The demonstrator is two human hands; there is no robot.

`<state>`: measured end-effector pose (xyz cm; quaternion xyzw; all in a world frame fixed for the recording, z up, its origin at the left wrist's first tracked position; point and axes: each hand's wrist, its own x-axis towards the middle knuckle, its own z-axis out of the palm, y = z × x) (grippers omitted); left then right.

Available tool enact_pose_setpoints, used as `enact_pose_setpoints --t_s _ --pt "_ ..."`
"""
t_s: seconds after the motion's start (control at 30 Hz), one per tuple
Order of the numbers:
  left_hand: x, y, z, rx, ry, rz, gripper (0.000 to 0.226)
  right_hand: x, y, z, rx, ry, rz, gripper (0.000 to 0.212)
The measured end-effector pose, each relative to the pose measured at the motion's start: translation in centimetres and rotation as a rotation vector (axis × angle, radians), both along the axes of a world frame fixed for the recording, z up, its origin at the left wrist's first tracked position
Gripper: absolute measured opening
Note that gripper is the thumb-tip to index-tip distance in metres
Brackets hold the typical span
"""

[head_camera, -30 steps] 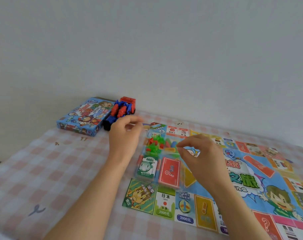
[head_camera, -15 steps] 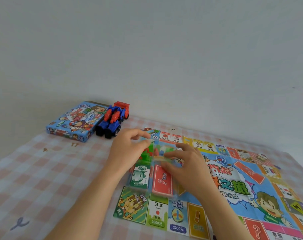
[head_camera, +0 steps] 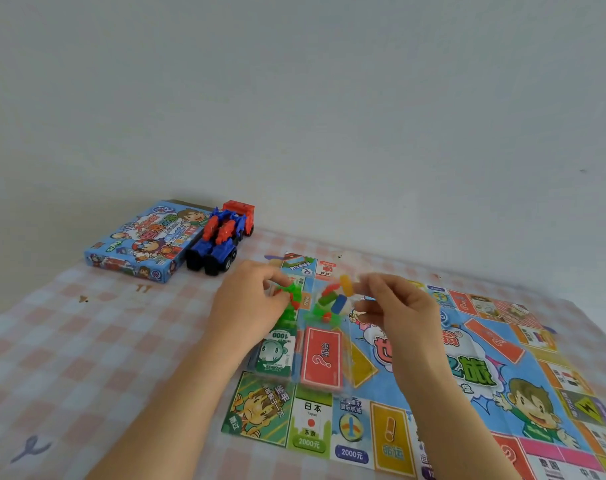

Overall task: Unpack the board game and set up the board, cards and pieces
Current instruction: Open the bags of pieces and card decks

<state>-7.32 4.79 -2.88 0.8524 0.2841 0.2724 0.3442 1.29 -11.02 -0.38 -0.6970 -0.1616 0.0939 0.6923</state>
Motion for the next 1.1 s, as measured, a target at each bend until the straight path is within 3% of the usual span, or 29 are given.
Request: enact_pose_setpoints --t_s 0.1,0.23,0.57,0.77,0.87,0.93,1.03,1.1 --pt "-0.2 0.0 -0.1 0.041 0.049 0.025 0.012 -0.1 -0.2 0.2 0.16 0.208 0.022 0.018" --pt "-0.5 0.0 0.0 0.069 0.132 0.044 0.013 -0.1 -0.3 0.3 0.226 0.281 0.026 0.016" --pt "-0.2 0.7 -0.4 0.099 0.086 0.057 0.018 -0.4 -0.7 0.7 0.046 0.148 -0.01 0.011" --pt "-0.4 0.8 0.0 0.167 -0.078 0.133 0.014 -0.8 -1.0 0.8 0.111 0.081 -0.067 0.005" --pt "-0.5 0.1 0.7 0.088 -0.282 0.011 0.012 -1.1 -1.0 0.9 0.149 0.08 -0.017 0.004" --pt "-0.5 -0.6 1.3 -0.057 -0.353 -0.142 0.024 -1.2 -0.9 1.0 0.169 0.108 0.032 0.003" --pt "-0.4 -1.4 1.6 -0.242 -0.257 -0.355 0.042 -1.2 -0.7 1.0 0.223 0.162 0.116 0.007" --pt "-0.2 -1.6 1.5 -0.28 -0.231 -0.406 0.033 -1.2 -0.7 1.0 0.253 0.198 0.159 0.009"
